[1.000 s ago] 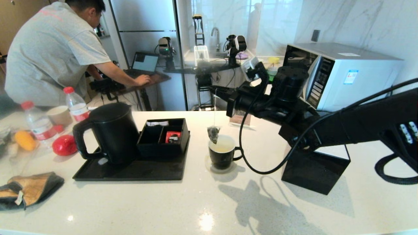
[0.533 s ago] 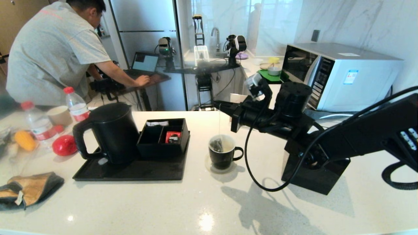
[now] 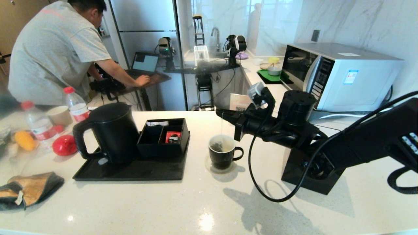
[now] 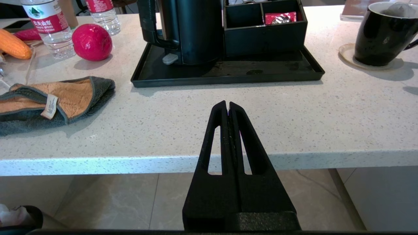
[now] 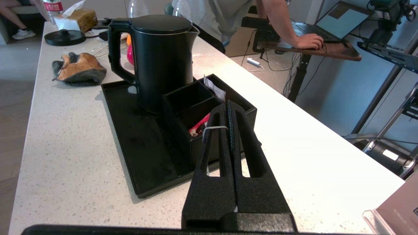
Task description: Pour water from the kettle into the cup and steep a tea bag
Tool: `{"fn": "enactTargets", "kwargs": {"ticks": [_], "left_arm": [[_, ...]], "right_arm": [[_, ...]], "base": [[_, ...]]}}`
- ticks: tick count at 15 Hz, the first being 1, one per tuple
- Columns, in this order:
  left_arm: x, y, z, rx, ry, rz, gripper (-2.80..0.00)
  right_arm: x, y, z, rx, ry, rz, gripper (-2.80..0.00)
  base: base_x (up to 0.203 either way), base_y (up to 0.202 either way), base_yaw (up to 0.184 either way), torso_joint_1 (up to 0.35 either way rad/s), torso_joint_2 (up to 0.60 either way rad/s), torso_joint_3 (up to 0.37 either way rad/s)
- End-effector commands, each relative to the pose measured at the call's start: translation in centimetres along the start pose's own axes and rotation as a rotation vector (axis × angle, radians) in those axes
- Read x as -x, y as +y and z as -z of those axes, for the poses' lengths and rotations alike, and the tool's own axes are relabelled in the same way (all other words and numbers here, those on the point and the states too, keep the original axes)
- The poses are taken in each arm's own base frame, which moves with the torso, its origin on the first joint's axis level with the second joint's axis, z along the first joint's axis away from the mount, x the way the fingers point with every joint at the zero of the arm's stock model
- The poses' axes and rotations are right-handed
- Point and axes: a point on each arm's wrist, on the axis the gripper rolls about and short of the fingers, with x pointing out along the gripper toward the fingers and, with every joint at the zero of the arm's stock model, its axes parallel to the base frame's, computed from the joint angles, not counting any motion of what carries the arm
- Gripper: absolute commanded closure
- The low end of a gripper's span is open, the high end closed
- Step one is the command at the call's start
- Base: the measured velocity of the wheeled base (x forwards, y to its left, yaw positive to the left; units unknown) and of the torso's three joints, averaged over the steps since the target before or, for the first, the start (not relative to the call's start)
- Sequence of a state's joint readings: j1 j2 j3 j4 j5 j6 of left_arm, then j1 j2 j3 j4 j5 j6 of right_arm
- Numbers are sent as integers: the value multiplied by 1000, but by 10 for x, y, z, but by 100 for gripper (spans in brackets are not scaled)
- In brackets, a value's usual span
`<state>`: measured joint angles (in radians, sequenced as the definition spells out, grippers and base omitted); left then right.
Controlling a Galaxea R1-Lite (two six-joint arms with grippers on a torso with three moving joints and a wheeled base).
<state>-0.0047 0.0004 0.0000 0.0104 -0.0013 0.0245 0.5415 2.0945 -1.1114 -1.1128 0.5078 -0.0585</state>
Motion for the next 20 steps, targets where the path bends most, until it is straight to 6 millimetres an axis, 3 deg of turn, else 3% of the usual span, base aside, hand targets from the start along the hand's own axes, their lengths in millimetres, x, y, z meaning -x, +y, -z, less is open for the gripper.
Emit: {"fn": "enactTargets", "kwargs": {"ticks": [1, 20], "left_arm": [[0, 0, 0, 0, 0, 0, 0], [0, 0, 0, 0, 0, 0, 0]], "right_arm": [[0, 2, 1, 0, -1, -6, 0], [-2, 16, 29, -41, 64, -39, 0]], "base": [[0, 0, 0, 0, 0, 0], [0, 0, 0, 0, 0, 0]]}}
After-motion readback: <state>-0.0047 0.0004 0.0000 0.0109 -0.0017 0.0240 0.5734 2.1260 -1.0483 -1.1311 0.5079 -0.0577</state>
